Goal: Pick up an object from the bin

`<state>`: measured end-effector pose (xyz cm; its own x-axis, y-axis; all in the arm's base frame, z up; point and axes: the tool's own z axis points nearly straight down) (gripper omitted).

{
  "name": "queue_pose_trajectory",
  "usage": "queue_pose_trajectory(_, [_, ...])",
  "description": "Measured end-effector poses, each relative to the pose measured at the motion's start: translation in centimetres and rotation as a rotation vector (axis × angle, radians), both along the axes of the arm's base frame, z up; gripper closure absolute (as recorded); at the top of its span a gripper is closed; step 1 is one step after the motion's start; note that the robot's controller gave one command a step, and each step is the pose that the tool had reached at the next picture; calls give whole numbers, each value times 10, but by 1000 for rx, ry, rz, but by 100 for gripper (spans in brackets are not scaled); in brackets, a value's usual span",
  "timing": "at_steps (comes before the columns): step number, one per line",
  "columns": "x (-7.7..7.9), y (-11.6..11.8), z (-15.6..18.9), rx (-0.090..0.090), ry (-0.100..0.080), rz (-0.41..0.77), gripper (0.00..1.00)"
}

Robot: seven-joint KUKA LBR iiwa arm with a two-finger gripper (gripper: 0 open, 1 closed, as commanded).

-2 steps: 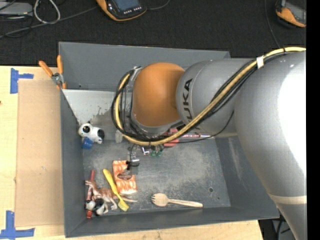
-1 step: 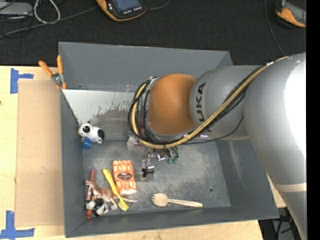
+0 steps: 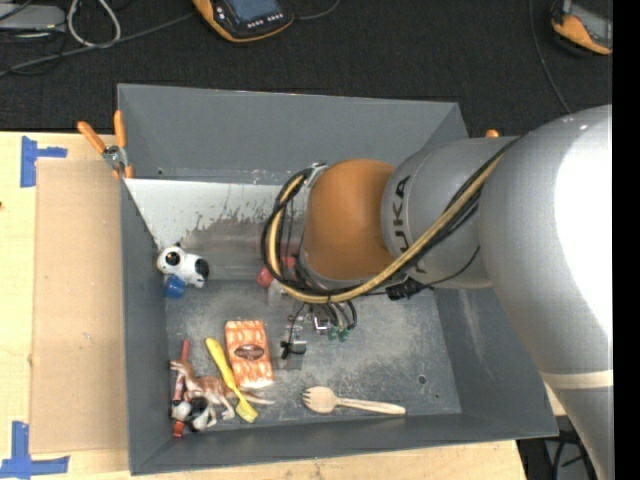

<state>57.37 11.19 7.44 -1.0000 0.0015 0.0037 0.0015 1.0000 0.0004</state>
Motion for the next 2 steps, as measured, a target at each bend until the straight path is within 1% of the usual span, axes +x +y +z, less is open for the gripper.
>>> queue_pose_trajectory(1, [-11,22,-1,-2,0,-35,0])
queue_pose_trajectory(2, [-12,24,-2,1,1,124,0])
